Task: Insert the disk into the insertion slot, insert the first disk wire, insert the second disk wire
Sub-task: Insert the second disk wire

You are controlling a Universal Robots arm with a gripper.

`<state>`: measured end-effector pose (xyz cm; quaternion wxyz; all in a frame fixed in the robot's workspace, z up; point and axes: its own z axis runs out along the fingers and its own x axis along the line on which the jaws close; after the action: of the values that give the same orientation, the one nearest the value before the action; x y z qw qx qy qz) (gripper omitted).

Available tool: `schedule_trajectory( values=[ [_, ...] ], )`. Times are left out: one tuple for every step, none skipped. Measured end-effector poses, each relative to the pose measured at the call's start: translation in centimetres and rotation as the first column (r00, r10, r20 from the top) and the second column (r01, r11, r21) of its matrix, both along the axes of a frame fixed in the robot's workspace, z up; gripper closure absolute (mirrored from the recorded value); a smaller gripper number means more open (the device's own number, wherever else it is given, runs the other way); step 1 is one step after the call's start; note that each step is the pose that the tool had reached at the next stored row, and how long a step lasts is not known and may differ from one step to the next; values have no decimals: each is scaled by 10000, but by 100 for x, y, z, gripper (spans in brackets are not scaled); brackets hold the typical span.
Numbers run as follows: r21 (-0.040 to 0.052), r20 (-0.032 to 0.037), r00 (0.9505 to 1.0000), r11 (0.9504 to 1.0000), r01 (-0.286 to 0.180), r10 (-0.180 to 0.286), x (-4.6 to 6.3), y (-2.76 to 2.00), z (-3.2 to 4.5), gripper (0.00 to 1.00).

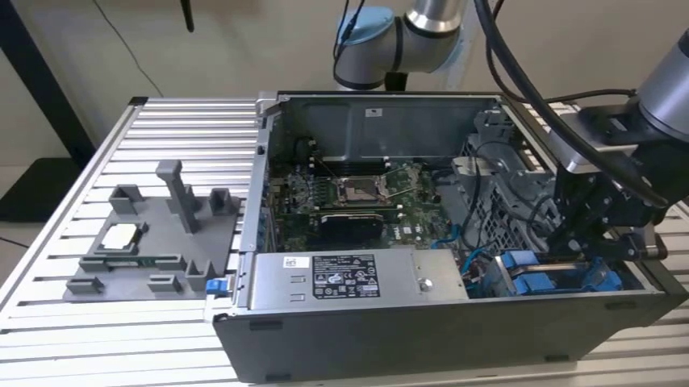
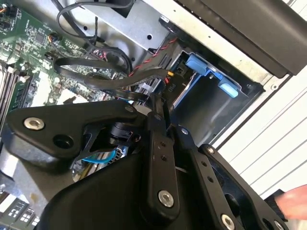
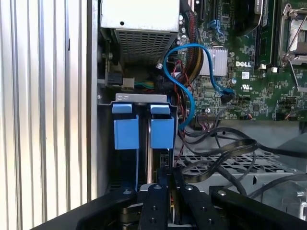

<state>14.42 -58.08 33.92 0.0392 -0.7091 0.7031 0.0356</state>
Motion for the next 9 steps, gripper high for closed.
schedule_trajectory(
  values=[
    [-7,6,10000,10000,-1,1,0,0,-8,84],
    [-11,10,10000,10000,-1,1,0,1,-16,84],
    [-16,18,10000,10000,0,0,0,0,-26,84],
    [-14,27,10000,10000,1,-1,-1,0,-38,84],
    [-9,28,10000,10000,1,-1,-1,0,-46,84],
    [5,30,10000,10000,1,-1,-1,1,-53,82],
    [13,33,10000,10000,-1,1,0,1,-55,82],
    [14,29,10000,10000,-2,2,1,1,-41,82],
    [12,24,10000,10000,-1,1,0,0,0,76]
  ],
)
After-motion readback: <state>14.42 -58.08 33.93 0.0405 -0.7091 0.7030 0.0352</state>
